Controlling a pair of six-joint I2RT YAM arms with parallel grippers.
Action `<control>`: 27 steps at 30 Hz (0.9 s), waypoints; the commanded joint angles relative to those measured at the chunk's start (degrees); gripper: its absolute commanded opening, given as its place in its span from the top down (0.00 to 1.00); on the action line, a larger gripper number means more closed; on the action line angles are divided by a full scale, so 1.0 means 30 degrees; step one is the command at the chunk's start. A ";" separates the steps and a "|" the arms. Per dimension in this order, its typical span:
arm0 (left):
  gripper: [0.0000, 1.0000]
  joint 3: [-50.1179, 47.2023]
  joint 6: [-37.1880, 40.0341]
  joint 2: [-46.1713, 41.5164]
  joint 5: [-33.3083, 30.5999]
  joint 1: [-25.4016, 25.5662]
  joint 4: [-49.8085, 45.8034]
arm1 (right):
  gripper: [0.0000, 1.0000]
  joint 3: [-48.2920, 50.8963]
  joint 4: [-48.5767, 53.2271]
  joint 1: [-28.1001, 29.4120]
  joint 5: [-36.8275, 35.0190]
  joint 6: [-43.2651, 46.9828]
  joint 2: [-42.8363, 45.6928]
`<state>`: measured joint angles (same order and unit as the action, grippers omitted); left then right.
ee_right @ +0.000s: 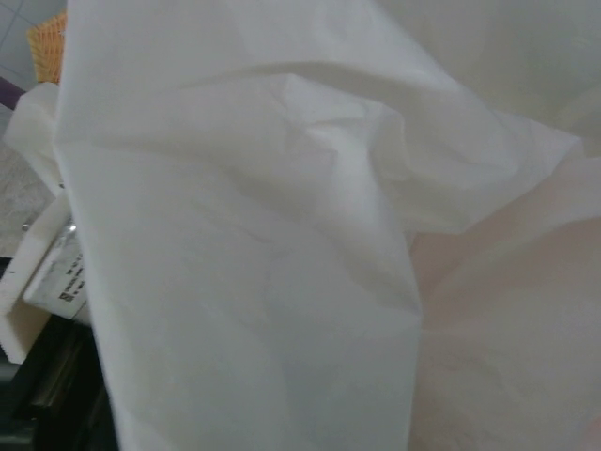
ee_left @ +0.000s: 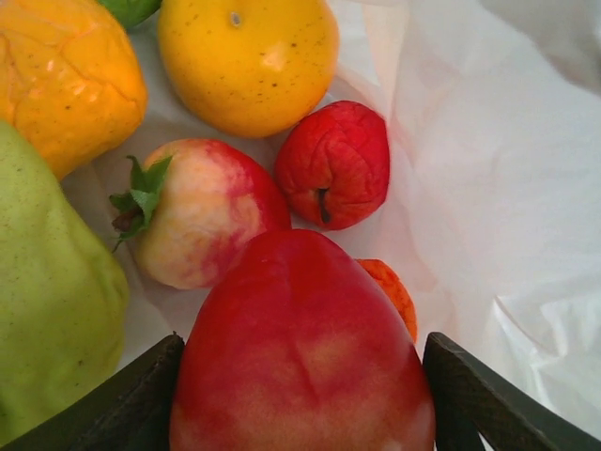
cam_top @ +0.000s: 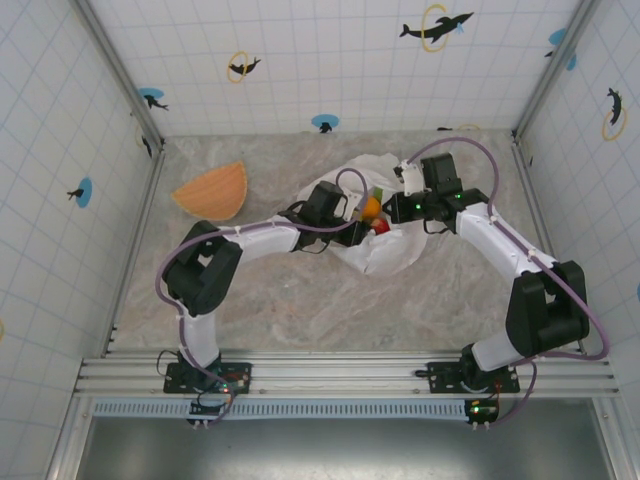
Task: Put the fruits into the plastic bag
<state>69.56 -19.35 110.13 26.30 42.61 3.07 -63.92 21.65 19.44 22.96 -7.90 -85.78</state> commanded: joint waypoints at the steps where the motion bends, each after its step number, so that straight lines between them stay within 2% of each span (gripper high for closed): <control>1: 0.29 0.0183 0.0182 -0.0042 -0.0680 -0.0053 0.0391 | 1.00 -0.0607 -0.0127 0.0059 -0.0078 0.0209 -0.0064; 6: 0.24 -0.0155 0.0299 -0.0663 -0.1759 -0.0053 0.0553 | 1.00 -0.0567 -0.0101 0.0031 -0.0110 0.0261 -0.0060; 13: 0.23 -0.0950 0.0533 -0.2001 -0.2802 -0.0169 0.0579 | 1.00 -0.0578 -0.0032 0.0032 -0.0154 0.0312 -0.0060; 27: 0.25 -0.5214 0.0123 -0.8121 -0.6076 -0.1964 0.0399 | 1.00 -0.0592 0.0177 -0.0074 -0.0154 0.0436 -0.0117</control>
<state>57.04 -19.33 89.82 11.33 37.76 4.60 -63.92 21.74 19.38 22.55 -7.27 -85.80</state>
